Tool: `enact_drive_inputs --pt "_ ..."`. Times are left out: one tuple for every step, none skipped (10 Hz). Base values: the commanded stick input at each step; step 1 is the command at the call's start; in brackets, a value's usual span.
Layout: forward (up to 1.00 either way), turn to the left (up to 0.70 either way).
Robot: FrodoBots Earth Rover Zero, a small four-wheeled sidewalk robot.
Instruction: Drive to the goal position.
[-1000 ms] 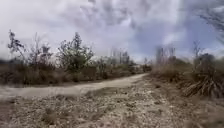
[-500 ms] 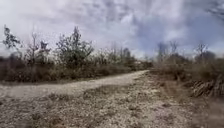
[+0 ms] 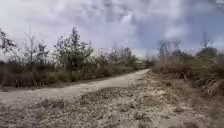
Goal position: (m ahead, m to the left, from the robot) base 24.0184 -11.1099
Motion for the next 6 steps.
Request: enact_drive_inputs --pt "0.5 0.0" --pt "0.5 0.0" --pt "0.5 0.0" --pt "0.5 -0.36" --pt "0.5 -0.5" --pt "0.5 -0.26"
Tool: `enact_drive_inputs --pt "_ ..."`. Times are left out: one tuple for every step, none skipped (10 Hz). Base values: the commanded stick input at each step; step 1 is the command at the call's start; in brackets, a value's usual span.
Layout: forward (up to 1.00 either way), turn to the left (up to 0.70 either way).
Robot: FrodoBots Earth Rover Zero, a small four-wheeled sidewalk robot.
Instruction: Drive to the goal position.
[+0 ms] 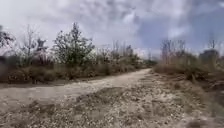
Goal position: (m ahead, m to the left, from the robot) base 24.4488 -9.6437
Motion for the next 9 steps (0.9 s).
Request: enact_drive_inputs --pt "0.5 0.0" --pt "0.5 0.0" --pt "0.5 0.0" --pt "0.5 0.0" --pt "0.5 0.0" --pt "0.5 0.0" --pt "0.5 0.0" --pt "0.5 0.0" --pt "0.5 0.0"
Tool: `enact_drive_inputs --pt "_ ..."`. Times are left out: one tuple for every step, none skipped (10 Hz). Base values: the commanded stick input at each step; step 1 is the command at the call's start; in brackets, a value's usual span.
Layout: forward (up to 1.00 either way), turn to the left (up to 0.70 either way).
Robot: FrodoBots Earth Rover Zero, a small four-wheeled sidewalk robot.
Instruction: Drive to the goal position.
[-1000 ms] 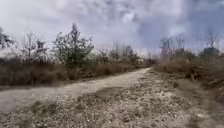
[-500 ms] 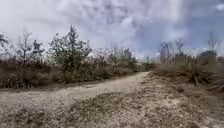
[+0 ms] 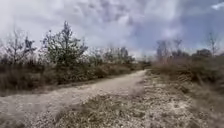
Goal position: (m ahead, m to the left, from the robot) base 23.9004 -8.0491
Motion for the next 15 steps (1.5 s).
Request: enact_drive_inputs --pt "0.5 0.0" --pt "0.5 0.0" --pt "0.5 0.0" --pt "0.5 0.0" --pt "0.5 0.0" --pt "0.5 0.0" --pt "0.5 0.0" --pt "0.5 -0.5" --pt "0.5 -0.5" --pt "0.5 -0.5" --pt "0.5 -0.3" --pt "0.5 -0.03" --pt "0.5 0.0" --pt "0.5 0.0" --pt "0.5 0.0"
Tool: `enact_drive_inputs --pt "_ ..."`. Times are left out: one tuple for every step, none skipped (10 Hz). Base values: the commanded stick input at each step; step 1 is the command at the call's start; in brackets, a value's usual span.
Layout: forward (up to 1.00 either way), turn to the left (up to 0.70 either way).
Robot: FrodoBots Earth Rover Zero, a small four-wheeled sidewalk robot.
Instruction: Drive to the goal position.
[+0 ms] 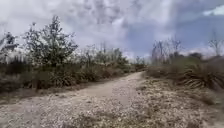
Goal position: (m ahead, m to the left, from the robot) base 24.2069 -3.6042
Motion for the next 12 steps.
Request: enact_drive_inputs --pt "0.5 0.0" --pt "0.5 0.0" --pt "0.5 0.0" --pt "0.5 0.0" --pt "0.5 0.0" --pt "0.5 0.0" --pt "0.5 0.0" --pt "0.5 0.0" --pt "0.5 0.0" --pt "0.5 0.0" --pt "0.5 0.0" --pt "0.5 0.0"
